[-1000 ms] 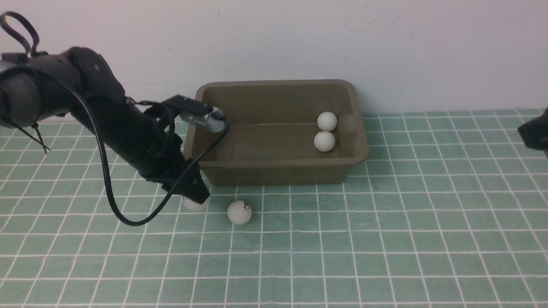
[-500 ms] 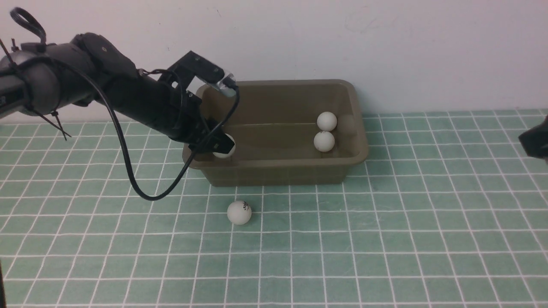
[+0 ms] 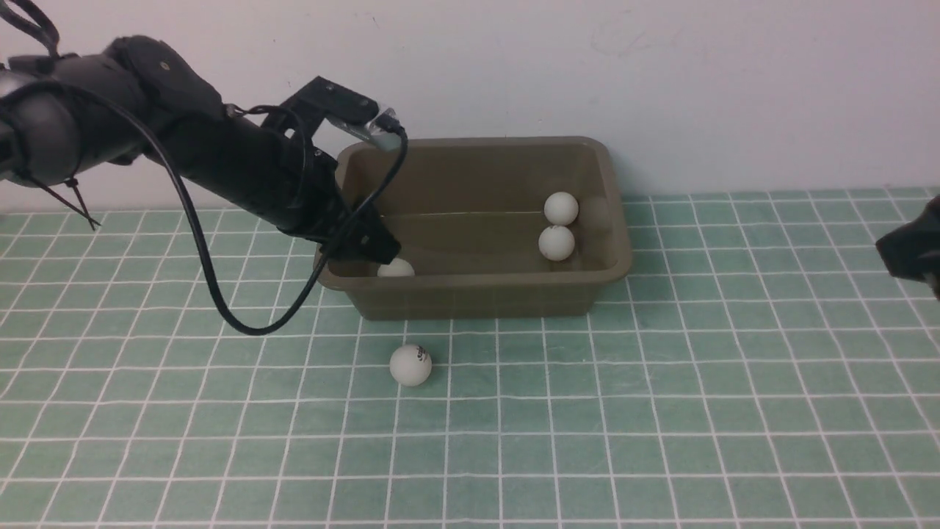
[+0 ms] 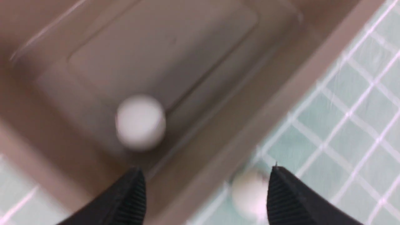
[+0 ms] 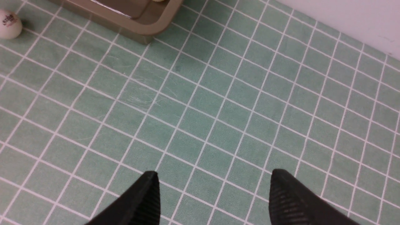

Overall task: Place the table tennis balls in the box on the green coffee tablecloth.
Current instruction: 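Drop the ball into the bin, then reach for and grasp a ping pong ball on the table beside the basket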

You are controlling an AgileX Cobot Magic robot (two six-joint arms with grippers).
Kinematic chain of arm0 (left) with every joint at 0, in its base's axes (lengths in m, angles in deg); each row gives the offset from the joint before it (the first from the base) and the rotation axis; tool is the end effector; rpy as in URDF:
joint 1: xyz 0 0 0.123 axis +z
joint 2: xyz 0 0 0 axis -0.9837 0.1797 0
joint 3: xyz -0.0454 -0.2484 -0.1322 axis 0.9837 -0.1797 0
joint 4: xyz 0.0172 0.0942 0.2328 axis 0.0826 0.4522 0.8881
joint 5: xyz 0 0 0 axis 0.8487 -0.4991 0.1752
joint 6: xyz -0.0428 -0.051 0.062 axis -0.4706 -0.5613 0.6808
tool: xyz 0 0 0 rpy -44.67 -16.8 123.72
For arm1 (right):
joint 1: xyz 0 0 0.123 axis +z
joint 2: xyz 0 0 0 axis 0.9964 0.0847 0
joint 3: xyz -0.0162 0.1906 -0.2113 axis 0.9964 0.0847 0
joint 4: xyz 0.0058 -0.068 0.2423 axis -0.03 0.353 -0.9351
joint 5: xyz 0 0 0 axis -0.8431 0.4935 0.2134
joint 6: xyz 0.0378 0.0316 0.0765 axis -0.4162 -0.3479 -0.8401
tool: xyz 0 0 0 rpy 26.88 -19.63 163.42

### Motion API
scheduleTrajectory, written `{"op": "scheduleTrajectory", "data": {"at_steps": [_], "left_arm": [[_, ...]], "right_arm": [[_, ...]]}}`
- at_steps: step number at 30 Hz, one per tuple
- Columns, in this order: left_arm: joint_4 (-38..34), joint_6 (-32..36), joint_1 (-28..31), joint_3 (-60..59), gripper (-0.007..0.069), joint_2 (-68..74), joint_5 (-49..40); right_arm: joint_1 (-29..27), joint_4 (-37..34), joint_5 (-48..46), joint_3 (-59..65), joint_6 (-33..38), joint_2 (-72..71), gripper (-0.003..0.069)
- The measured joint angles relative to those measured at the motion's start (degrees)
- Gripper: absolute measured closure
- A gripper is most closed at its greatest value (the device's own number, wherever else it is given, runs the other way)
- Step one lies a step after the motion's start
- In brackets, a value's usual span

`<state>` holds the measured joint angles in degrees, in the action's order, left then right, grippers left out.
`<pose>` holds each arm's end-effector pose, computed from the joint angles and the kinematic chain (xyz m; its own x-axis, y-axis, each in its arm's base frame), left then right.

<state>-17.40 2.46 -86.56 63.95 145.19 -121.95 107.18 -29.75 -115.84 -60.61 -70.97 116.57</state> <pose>0.4062 -0.0943 0.2470 -0.6177 0.4769 -0.6253 0.7005 0.6950 -0.1621 0.1778 0.0604 0.3937 -0.7172 -0.4141 -0.5605 -0.3953 0.9041 -0.1621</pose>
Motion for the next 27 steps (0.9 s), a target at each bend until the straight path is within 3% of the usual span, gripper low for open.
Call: {"op": "scheduleTrajectory", "data": {"at_steps": [6, 7, 11, 16, 27], "left_arm": [[14.47, -15.68, 0.05, 0.07, 0.0253, -6.12, -8.12], [17.14, -20.79, 0.05, 0.07, 0.0278, -7.36, -11.37], [18.71, -28.57, 0.05, 0.11, 0.0392, -9.74, -19.0], [13.69, -30.51, 0.05, 0.11, 0.0452, -9.62, -19.81], [11.37, -28.27, -4.23, 0.11, 0.0461, -19.75, -20.18]], "right_arm": [[0.0, -0.05, 0.7, 0.0, 0.0, 0.0, 0.0228], [0.0, -0.05, 0.96, 0.0, 0.0, 0.0, 0.0228], [0.0, -0.05, 2.76, 0.0, 0.17, 0.0, 0.0228], [0.0, -0.05, 4.19, 0.0, 0.17, 0.0, 0.0228], [0.0, -0.26, 4.42, 0.0, 0.17, 0.0, 0.023]]}}
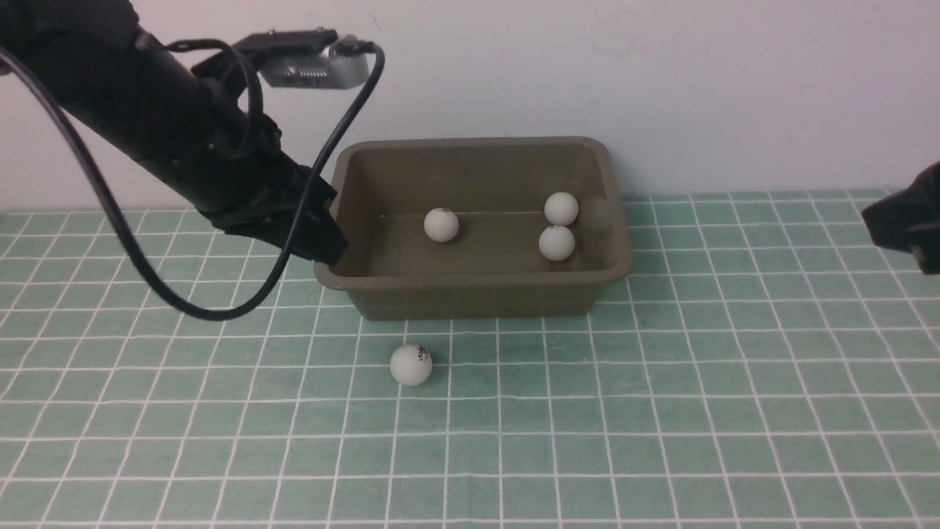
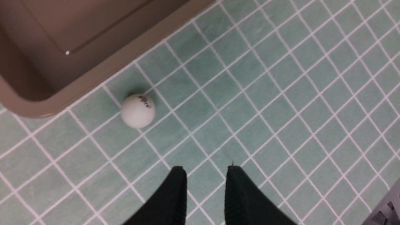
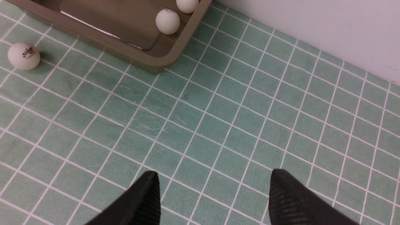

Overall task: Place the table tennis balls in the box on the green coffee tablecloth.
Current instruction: 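Reach for and grasp a ping pong ball on the table beside the basket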

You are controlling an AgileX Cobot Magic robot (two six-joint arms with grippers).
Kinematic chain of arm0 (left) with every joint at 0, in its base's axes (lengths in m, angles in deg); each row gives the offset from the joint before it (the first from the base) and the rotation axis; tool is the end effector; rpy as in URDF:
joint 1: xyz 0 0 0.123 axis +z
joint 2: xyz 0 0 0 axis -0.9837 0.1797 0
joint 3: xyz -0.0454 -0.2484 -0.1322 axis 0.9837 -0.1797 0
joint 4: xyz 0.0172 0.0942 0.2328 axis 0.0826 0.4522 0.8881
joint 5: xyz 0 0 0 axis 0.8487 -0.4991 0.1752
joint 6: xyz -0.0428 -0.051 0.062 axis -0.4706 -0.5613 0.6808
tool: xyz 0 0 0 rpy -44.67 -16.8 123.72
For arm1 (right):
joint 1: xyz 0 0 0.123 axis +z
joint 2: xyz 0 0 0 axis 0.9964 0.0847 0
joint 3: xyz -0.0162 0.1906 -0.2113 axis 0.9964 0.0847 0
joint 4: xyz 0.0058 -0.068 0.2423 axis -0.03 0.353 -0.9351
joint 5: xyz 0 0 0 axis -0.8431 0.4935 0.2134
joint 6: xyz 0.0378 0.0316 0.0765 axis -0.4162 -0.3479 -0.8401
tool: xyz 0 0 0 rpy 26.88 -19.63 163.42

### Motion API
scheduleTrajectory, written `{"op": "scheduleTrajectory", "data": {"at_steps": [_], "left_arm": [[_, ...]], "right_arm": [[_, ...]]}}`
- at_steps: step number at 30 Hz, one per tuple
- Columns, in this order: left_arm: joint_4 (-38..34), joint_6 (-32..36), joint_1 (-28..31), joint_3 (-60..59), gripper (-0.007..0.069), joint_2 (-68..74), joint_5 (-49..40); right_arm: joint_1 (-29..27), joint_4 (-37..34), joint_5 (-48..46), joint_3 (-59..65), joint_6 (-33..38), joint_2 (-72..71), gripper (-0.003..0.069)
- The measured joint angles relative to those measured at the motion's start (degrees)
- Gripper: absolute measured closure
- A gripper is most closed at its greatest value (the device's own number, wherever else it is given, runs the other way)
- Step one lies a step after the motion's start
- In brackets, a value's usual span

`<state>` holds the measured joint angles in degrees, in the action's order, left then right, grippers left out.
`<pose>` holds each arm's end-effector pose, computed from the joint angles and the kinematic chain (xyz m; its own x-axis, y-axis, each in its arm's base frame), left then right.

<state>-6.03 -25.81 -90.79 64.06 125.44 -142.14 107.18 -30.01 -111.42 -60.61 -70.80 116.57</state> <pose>0.3072 -0.1021 0.3582 -0.7620 0.4130 -0.4988 0.5924 0.7556 -0.2794 0.1827 0.0632 0.3979 -0.6703 -0.4058 -0.6213 -0.3953 0.9038 -0.1638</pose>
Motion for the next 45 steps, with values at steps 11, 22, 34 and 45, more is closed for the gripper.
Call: {"op": "scheduleTrajectory", "data": {"at_steps": [11, 22, 34, 45], "left_arm": [[4.46, -0.52, -9.73, -11.58, 0.0461, -3.24, 5.99], [5.38, -1.02, -9.83, -15.25, 0.0355, 1.42, 18.8], [5.38, -3.59, -9.86, -15.53, 0.0152, 9.02, 24.62], [2.24, -5.03, -9.91, -20.71, 0.0145, 10.01, 39.55]], "right_arm": [[0.0, -0.07, 0.0, 0.0, 0.0, 0.0, 0.023], [0.0, -0.13, 0.0, 0.0, 0.12, 0.0, 0.0238], [0.0, -0.15, -0.06, 0.0, 0.14, 0.0, 0.0239], [0.0, -0.2, -0.12, 0.0, 0.18, 0.0, 0.024]]}}
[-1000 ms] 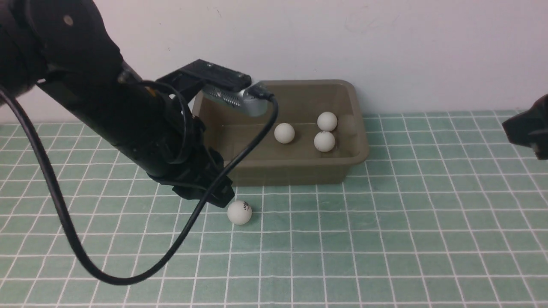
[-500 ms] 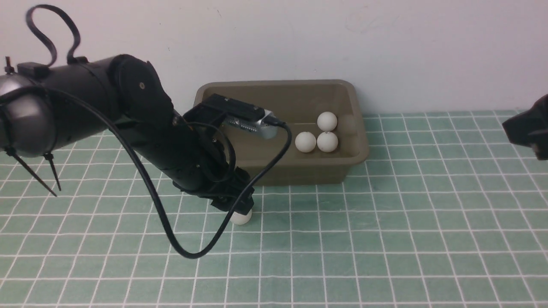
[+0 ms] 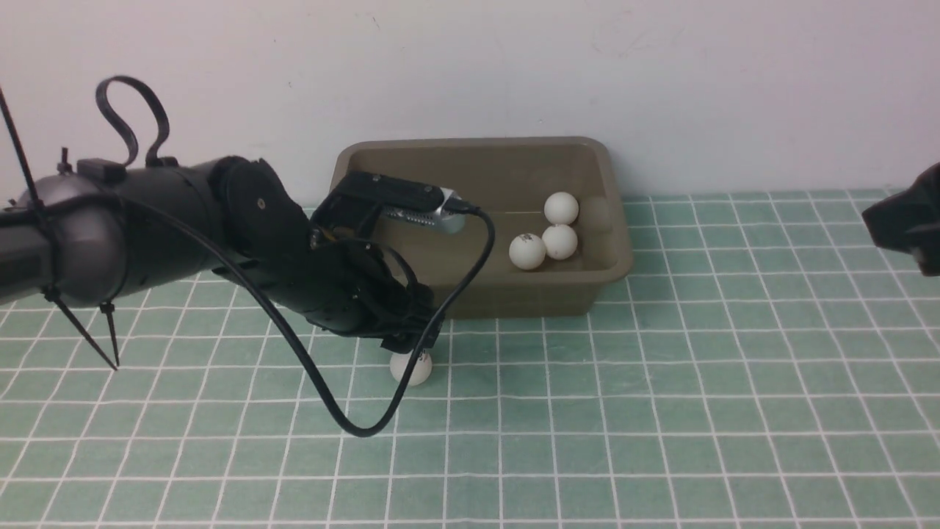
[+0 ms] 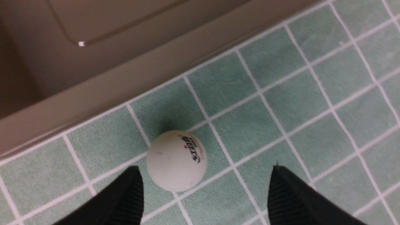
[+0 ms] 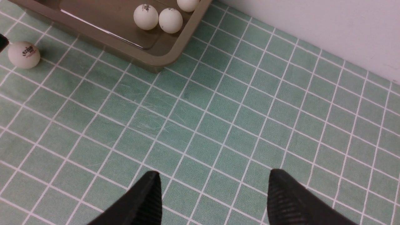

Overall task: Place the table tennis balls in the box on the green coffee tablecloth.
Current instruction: 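Reach for and grasp a ping pong ball on the table beside the basket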

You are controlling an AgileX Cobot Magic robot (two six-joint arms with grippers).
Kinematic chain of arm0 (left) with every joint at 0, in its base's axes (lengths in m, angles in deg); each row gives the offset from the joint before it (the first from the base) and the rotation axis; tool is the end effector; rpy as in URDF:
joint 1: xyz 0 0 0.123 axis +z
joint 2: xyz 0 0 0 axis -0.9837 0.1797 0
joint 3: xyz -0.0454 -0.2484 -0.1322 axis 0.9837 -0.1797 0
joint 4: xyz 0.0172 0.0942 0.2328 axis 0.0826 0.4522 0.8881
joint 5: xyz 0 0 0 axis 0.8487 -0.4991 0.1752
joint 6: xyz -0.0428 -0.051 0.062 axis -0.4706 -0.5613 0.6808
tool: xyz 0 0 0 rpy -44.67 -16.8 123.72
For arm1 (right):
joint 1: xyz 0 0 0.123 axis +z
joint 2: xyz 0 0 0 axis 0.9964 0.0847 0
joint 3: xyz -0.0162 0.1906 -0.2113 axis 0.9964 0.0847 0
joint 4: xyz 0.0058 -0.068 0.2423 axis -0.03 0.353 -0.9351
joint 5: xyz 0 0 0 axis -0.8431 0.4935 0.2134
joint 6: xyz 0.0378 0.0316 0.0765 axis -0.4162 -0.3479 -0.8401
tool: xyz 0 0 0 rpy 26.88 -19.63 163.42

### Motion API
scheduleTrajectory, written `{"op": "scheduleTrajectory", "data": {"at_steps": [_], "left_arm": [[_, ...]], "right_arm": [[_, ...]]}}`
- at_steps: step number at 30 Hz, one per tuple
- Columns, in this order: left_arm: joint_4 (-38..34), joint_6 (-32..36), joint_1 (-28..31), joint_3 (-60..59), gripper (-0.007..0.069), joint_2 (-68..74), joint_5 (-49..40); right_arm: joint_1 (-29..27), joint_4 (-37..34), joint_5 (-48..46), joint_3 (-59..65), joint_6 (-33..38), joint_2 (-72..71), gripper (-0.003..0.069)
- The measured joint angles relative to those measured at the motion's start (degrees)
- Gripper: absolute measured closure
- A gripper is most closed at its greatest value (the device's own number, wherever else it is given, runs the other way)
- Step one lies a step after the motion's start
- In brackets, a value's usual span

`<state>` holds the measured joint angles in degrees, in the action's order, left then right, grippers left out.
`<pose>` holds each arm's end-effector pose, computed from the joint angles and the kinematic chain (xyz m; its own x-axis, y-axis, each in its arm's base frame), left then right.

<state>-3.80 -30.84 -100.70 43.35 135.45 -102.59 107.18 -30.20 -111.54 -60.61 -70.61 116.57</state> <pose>0.3321 -0.1499 0.2153 -0.7945 0.2905 -0.5333 0.4513 0.8700 -0.1985 0.1825 0.0634 0.3977 -0.6707 -0.4077 -0.6196 -0.3985 0.9026 -0.1625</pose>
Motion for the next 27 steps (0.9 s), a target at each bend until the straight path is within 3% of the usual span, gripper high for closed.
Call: {"op": "scheduleTrajectory", "data": {"at_steps": [14, 25, 27], "left_arm": [[-4.9, -1.42, -0.06, -1.87, 0.0145, 6.39, 10.7], [-6.39, -1.91, -0.17, -1.87, 0.0146, 11.11, 11.98], [-6.47, -1.91, -0.17, -1.87, 0.0176, 12.03, 11.98]], "right_arm": [[0.0, 0.0, 0.33, 0.0, 0.0, 0.0, 0.0251], [0.0, 0.0, 0.35, 0.0, 0.0, 0.0, 0.0251], [0.0, 0.0, 0.35, 0.0, -0.05, 0.0, 0.0251]]}}
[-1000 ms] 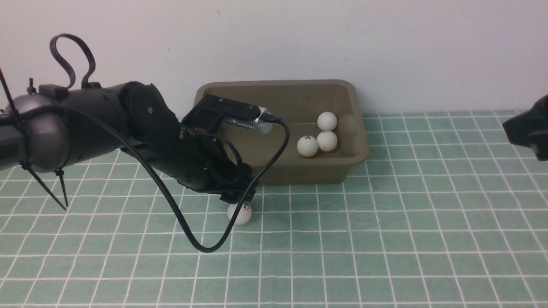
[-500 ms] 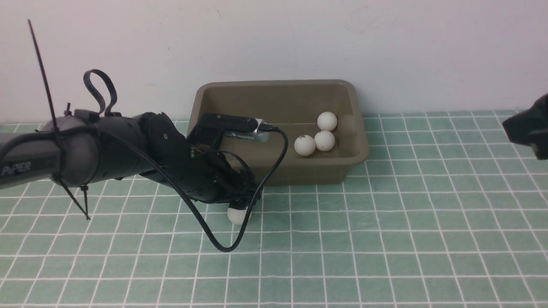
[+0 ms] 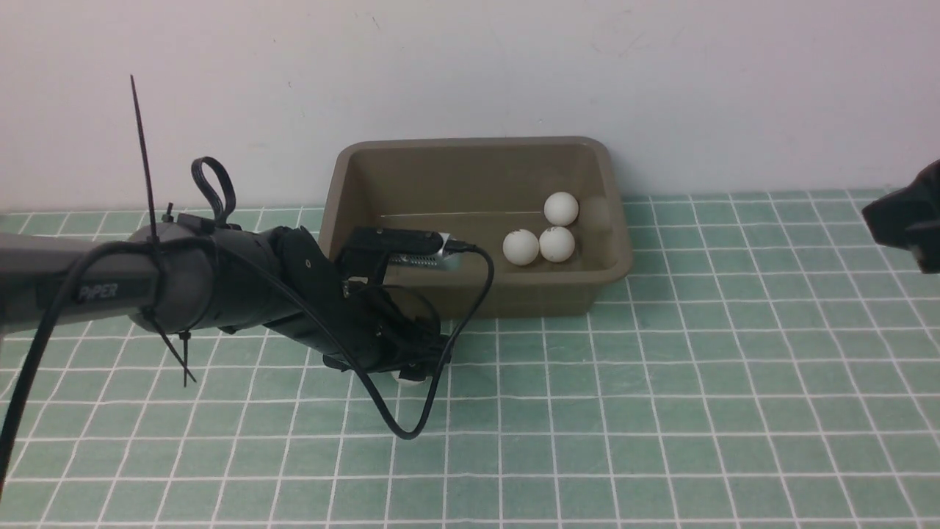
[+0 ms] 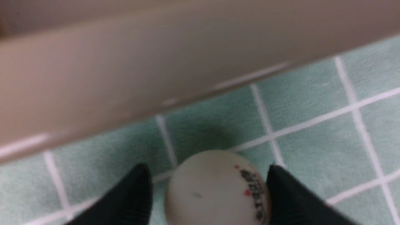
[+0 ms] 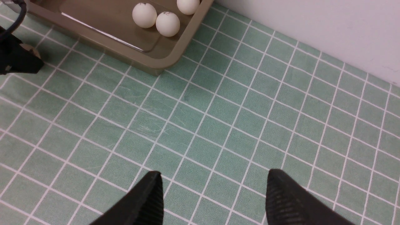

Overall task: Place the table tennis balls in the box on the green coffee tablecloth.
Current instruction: 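Reach for and grasp a ping pong ball on the table beside the basket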

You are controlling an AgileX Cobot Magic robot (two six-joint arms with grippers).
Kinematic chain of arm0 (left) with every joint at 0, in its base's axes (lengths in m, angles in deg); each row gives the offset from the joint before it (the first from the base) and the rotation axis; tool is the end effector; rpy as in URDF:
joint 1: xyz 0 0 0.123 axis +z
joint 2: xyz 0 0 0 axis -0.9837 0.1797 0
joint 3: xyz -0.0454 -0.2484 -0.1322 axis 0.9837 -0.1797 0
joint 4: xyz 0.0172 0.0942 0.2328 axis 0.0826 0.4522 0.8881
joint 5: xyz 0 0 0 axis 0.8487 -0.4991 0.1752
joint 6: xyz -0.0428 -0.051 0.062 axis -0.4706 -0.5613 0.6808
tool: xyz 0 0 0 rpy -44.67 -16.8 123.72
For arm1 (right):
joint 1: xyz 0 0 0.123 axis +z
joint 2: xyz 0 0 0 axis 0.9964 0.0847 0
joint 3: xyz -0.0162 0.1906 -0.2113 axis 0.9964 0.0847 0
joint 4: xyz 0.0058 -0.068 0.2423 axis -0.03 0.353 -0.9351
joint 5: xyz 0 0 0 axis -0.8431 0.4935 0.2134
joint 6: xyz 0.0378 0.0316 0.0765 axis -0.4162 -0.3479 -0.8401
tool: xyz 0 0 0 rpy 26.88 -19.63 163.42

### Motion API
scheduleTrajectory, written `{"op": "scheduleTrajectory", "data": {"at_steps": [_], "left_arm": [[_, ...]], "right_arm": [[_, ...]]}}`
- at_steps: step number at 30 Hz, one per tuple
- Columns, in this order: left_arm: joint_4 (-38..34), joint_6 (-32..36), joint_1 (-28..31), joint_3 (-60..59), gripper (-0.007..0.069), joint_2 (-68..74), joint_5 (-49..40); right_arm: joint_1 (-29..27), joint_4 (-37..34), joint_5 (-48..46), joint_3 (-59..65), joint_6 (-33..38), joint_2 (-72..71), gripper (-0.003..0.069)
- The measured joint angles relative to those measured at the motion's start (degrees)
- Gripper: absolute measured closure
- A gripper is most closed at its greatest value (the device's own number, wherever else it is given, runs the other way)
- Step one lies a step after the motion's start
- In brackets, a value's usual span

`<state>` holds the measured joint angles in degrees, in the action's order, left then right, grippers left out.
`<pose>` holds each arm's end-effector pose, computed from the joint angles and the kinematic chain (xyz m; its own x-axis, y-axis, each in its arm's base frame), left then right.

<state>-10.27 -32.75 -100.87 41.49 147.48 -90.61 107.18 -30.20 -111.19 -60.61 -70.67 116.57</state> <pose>0.3531 -0.1541 0.1369 -0.8714 0.1351 -0.4717 0.2766 0.9293 -0.2449 0.1829 0.0635 0.3981 -0.6673 -0.4059 -0.6244 -0.3975 0.9031 -0.1622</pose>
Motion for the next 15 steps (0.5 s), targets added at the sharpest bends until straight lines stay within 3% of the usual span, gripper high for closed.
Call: {"op": "scheduleTrajectory", "data": {"at_steps": [3, 15], "left_arm": [[0.01, 0.0, 0.0, 0.0, 0.0273, 0.13, -0.15], [-0.91, 5.56, -0.2, 0.0, 0.0272, -7.25, -8.23]], "right_arm": [[0.0, 0.0, 0.05, 0.0, 0.0, 0.0, 0.0251], [0.0, 0.0, 1.79, 0.0, 0.05, 0.0, 0.0251]]}}
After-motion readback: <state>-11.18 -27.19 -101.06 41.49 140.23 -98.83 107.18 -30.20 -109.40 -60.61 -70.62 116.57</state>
